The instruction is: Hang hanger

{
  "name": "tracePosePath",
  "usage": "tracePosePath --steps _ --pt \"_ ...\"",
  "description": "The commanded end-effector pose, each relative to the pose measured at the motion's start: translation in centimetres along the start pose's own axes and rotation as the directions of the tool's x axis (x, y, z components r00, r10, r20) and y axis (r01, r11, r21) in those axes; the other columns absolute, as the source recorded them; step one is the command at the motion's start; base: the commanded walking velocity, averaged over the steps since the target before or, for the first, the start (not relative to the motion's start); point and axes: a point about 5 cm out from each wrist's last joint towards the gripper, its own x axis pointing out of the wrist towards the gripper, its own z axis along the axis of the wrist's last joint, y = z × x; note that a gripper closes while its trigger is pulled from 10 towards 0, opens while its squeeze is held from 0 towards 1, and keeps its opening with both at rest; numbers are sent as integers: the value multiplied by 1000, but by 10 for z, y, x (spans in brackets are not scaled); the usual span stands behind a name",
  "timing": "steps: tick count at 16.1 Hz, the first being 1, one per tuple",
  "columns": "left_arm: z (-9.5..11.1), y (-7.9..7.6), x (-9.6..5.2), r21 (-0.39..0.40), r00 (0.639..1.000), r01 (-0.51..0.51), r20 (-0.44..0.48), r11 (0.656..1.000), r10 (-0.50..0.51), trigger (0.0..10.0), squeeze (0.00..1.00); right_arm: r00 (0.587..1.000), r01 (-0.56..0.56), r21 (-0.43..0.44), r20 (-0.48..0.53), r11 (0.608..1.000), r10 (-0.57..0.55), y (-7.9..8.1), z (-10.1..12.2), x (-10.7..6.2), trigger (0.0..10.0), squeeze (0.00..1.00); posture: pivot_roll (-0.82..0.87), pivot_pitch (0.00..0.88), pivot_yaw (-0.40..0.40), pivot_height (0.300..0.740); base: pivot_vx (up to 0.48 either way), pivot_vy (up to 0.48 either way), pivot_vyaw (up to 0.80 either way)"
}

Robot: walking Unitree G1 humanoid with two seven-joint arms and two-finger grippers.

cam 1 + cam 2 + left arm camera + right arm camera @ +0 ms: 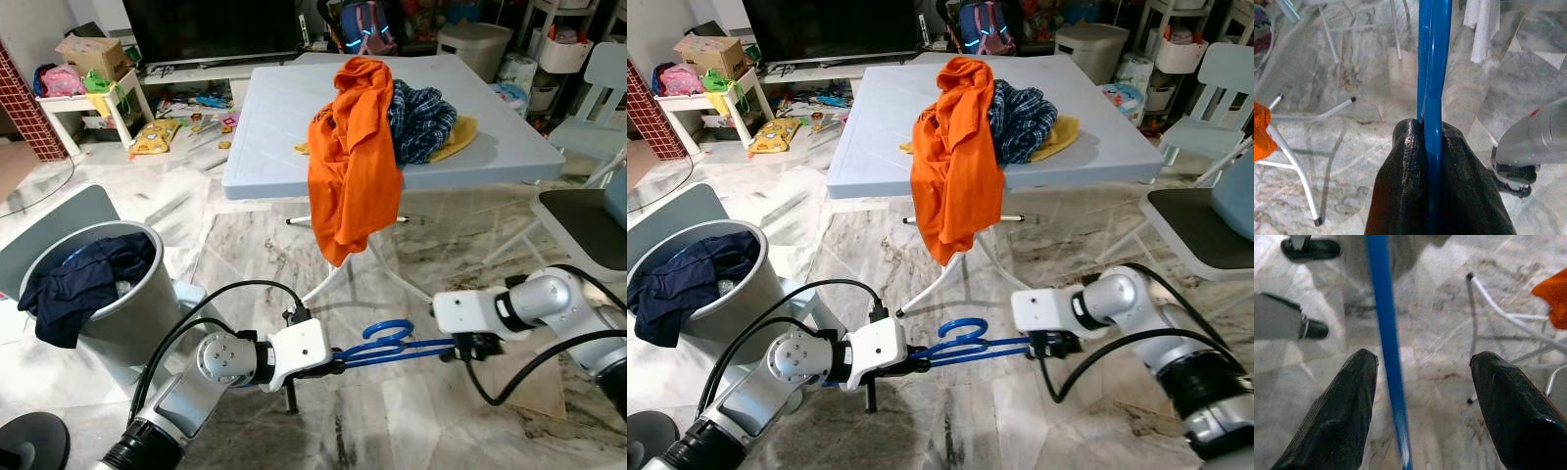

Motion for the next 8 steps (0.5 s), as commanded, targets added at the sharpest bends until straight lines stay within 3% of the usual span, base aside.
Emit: tracePosePath --steps 1,2,3,8 --pt "2 6 -1 34 1000 -18 -5 999 18 10000 0 1000 -9 -29 -14 1000 9 -5 5 -5 10000 0 -180 0 65 740 0 0 0" --pt "3 7 0 37 1000 -20 -3 999 20 10000 0 999 -30 -29 -32 999 29 -2 2 -3 7686 0 -179 0 66 740 0 0 0" --pt "3 7 1 39 1000 -21 -2 999 21 10000 0 999 -36 -25 -33 999 36 -1 2 -2 353 0 -179 0 66 740 0 0 0" --pt "3 10 4 54 999 -35 0 998 35 10000 0 998 -54 -4 -19 999 54 1 7 4 0 0 -182 0 65 740 0 0 0"
